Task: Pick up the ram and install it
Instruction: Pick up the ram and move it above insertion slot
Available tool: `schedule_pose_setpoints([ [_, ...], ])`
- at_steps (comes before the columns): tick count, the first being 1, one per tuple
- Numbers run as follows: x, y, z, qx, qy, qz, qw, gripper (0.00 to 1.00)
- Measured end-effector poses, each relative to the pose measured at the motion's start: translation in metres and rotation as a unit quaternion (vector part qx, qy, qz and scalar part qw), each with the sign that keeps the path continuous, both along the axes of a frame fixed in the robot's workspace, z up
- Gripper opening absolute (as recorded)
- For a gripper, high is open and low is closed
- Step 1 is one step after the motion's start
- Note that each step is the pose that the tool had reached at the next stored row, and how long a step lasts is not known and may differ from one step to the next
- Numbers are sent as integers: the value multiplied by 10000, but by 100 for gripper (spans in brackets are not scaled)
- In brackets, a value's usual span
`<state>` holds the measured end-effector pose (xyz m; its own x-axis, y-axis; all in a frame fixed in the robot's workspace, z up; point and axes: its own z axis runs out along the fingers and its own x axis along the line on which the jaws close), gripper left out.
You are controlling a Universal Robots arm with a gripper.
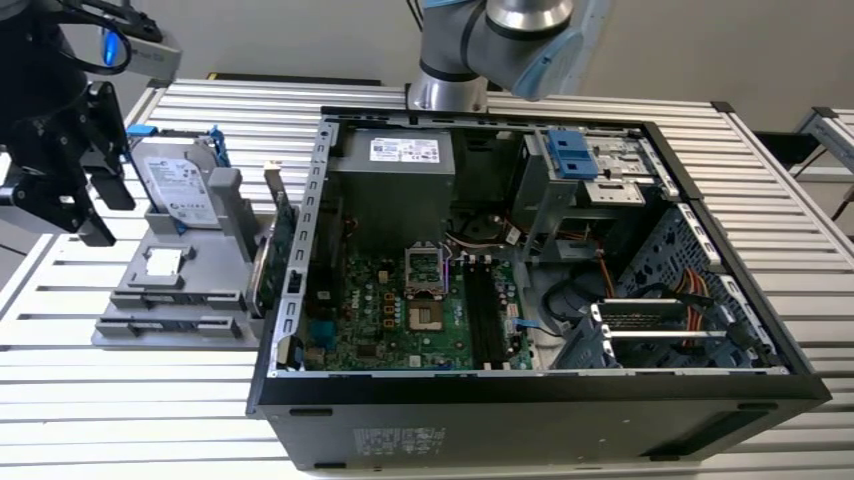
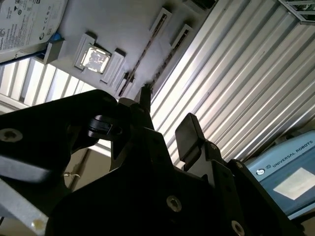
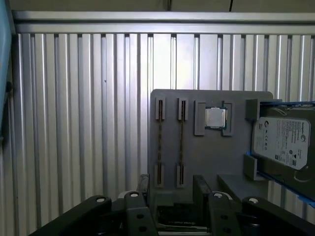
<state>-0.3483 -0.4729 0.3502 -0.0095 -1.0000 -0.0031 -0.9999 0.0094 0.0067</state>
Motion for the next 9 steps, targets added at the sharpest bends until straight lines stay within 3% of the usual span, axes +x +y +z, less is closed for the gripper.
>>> schedule_pose_setpoints([
  [9,-2,0,-78,2,3,116,9999,100],
])
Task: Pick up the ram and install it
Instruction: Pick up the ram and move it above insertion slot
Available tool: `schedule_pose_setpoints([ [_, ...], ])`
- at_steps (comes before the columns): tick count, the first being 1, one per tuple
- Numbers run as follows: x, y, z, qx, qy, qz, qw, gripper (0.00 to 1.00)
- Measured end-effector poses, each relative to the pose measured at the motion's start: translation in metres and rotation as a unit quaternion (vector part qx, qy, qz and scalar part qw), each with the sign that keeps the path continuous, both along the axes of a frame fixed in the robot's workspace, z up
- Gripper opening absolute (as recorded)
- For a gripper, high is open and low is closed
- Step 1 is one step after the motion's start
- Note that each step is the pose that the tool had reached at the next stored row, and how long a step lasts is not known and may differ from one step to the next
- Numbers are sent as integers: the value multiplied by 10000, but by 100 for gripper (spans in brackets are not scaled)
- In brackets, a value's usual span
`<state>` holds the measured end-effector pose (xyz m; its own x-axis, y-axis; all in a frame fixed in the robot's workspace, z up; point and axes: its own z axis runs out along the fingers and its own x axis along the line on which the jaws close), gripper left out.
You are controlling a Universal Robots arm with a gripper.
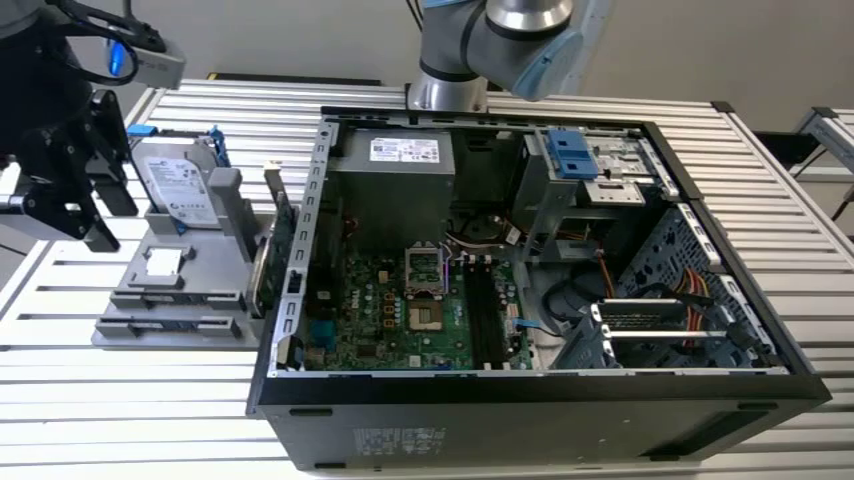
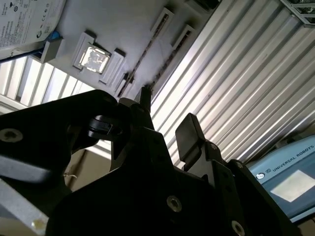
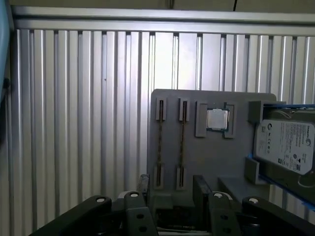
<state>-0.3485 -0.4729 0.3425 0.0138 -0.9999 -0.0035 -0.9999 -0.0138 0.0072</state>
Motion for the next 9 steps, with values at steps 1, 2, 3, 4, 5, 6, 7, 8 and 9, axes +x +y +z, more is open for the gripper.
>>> schedule_pose_setpoints([
  [1,0,0,-8,0,0,12,10000,100],
  [2,0,0,-17,0,0,24,10000,100],
  [3,0,0,-25,0,0,35,10000,100],
  [4,0,0,-33,0,0,39,10000,100],
  [5,0,0,-41,0,0,40,10000,100],
  [6,0,0,-47,0,0,40,10000,100],
  [7,0,0,-53,0,0,41,10000,100],
  [8,0,0,-57,0,0,41,10000,100],
  [9,0,0,-59,-1,1,40,10000,100],
])
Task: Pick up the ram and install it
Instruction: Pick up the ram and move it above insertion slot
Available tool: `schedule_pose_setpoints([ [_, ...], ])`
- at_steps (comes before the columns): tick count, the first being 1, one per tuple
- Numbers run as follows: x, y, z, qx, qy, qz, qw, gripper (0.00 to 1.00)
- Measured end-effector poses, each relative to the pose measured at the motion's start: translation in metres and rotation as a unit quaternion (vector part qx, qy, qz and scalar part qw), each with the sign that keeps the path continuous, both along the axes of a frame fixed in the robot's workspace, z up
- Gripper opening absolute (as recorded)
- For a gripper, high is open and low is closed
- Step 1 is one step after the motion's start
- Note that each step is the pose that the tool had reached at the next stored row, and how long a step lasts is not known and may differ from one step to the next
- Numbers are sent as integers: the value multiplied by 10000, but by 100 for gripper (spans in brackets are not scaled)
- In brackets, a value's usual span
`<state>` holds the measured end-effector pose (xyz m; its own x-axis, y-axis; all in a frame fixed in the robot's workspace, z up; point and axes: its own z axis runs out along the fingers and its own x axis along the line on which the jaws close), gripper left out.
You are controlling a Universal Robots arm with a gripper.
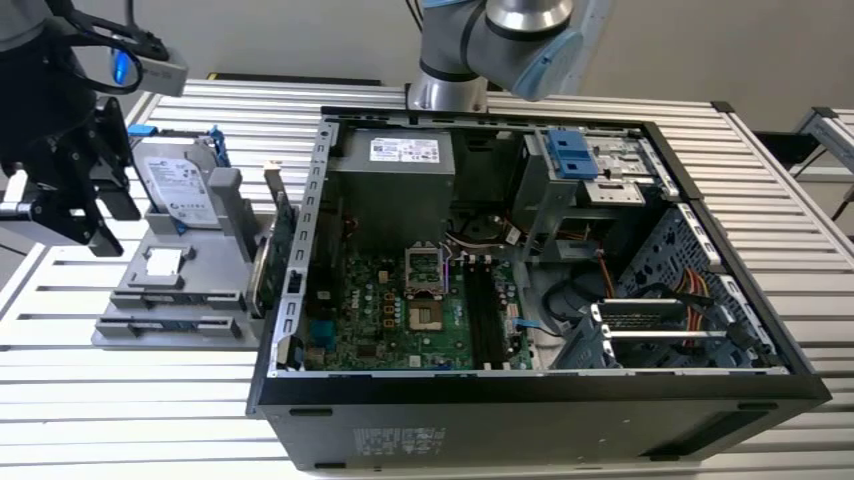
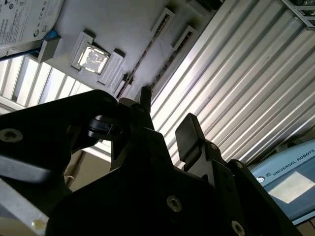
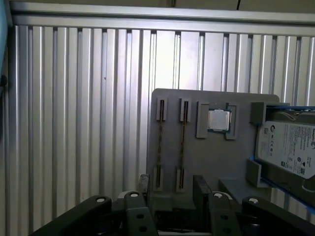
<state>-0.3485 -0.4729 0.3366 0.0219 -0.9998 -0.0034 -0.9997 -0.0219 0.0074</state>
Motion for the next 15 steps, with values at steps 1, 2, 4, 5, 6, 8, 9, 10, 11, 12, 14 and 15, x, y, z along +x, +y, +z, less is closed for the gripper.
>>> schedule_pose_setpoints([
  [1,0,0,-4,1,0,-1,10000,100],
  [2,0,0,-8,1,0,-3,10000,100],
  [4,0,0,-11,1,1,-13,10000,100],
  [5,0,0,-10,0,1,-13,10000,100],
  [6,0,0,-11,0,1,-13,10000,100],
  [8,0,0,-16,1,0,-13,10000,100],
  [9,0,0,-22,2,-1,-13,10000,100],
  [10,0,0,-26,2,-1,-13,10000,100],
  [11,0,0,-32,1,0,-13,10000,100],
  [12,0,0,-40,1,0,-13,10000,100],
  [14,0,0,-53,-2,1,-13,10000,100],
  [15,0,0,-60,-2,1,-13,10000,100],
])
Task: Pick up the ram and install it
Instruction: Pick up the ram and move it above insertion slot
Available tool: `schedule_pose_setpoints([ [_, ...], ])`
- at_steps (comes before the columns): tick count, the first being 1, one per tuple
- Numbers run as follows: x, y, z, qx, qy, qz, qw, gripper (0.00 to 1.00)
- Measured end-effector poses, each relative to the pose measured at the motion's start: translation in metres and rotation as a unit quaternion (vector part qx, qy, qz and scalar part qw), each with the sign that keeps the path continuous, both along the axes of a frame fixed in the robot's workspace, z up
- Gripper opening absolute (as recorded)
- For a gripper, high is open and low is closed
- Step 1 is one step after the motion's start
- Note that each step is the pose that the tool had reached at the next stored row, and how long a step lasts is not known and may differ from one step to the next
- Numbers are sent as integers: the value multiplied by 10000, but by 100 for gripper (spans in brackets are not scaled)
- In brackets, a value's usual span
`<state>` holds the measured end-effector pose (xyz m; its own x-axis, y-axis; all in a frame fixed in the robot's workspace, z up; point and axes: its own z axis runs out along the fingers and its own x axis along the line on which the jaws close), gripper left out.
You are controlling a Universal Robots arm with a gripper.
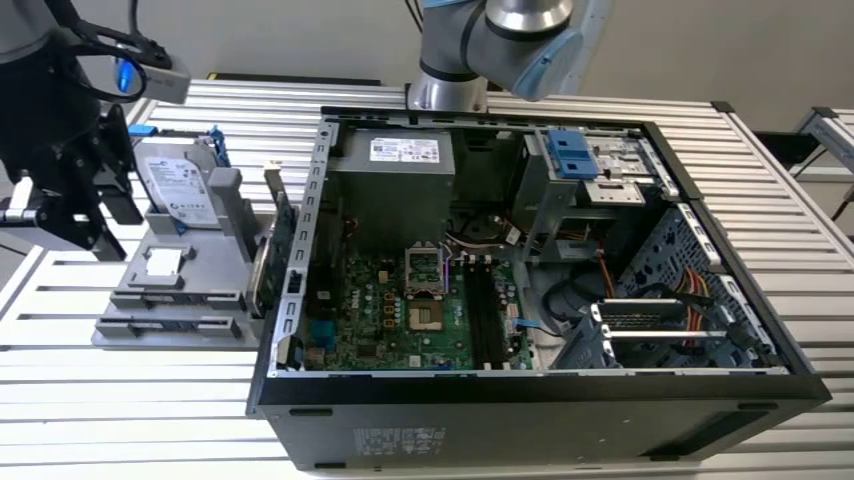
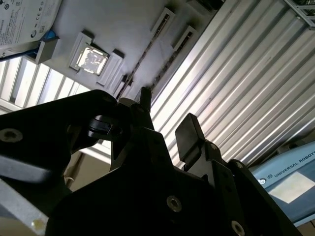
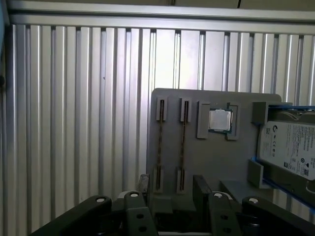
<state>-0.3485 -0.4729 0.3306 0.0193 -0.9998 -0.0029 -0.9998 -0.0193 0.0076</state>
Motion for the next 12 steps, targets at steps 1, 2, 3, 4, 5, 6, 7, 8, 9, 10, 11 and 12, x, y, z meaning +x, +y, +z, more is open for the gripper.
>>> schedule_pose_setpoints([
  [1,0,0,-5,0,0,0,10000,100],
  [2,0,0,-9,-1,1,0,10000,100],
  [3,0,0,-15,-1,2,0,10000,100],
  [4,0,0,-22,-1,2,0,10000,100],
  [5,0,0,-27,-1,4,0,10000,100],
  [6,-1,0,-33,-1,6,0,10000,100],
  [7,-1,1,-39,-2,10,-1,10000,100],
  [8,-1,1,-45,-3,15,-1,10000,100],
  [9,-1,0,-52,-2,18,-1,10000,100],
  [10,0,0,-60,-2,22,0,10000,100],
  [11,0,0,-67,-2,28,0,10000,100],
  [12,-1,0,-74,-3,32,0,10000,100],
])
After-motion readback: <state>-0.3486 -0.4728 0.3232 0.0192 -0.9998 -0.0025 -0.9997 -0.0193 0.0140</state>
